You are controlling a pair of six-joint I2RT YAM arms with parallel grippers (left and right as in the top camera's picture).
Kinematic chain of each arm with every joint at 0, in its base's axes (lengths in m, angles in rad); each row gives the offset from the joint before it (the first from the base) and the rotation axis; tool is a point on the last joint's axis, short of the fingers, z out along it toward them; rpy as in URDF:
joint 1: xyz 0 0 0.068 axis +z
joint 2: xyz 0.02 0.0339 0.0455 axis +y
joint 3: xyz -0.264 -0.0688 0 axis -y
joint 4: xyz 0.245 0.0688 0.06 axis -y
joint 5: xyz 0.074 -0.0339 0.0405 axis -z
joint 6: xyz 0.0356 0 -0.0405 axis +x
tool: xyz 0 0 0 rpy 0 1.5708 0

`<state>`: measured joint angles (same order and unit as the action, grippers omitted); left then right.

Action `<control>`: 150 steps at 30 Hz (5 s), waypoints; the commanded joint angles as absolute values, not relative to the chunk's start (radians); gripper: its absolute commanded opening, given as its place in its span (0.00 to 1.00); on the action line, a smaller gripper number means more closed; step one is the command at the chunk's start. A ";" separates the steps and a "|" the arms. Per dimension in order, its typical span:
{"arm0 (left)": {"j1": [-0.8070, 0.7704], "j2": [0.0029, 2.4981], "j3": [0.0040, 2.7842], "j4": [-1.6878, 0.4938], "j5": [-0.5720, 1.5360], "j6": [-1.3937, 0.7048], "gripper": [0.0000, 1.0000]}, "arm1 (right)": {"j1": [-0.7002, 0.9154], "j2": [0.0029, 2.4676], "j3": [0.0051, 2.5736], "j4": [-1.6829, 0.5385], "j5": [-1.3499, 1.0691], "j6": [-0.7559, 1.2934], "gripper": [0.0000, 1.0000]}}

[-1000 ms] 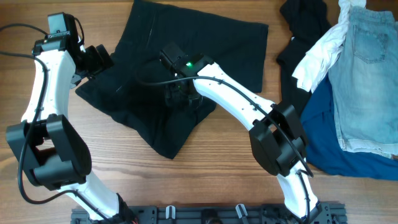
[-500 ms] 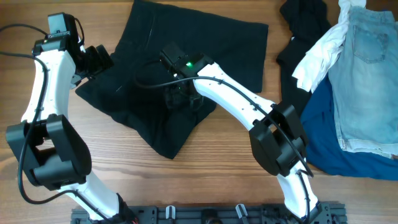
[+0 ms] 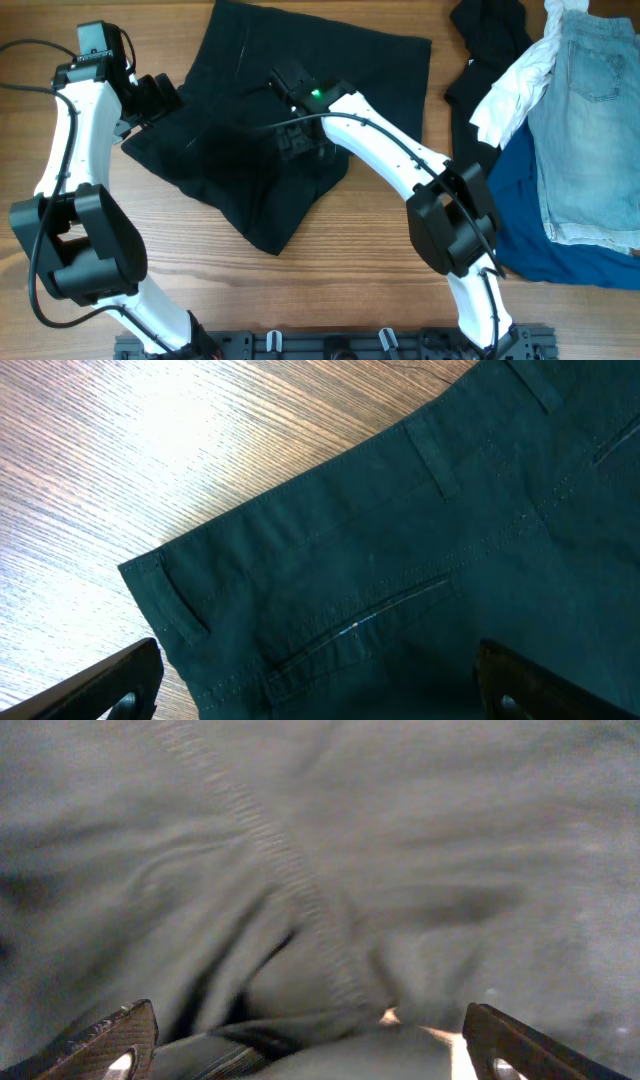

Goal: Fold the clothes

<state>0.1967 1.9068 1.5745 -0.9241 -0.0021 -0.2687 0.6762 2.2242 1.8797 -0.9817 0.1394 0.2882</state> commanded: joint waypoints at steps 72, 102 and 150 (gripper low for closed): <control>0.218 2.064 1.327 -0.989 -0.006 -0.148 0.80 | 0.355 1.892 1.675 -0.934 -0.073 0.163 1.00; 0.455 2.063 0.944 -0.623 0.228 -0.501 0.92 | 0.355 2.137 1.669 -0.897 -0.131 0.214 1.00; 0.199 1.431 1.143 -0.715 0.103 -0.343 1.00 | 0.237 2.411 1.436 -0.213 0.091 0.304 0.91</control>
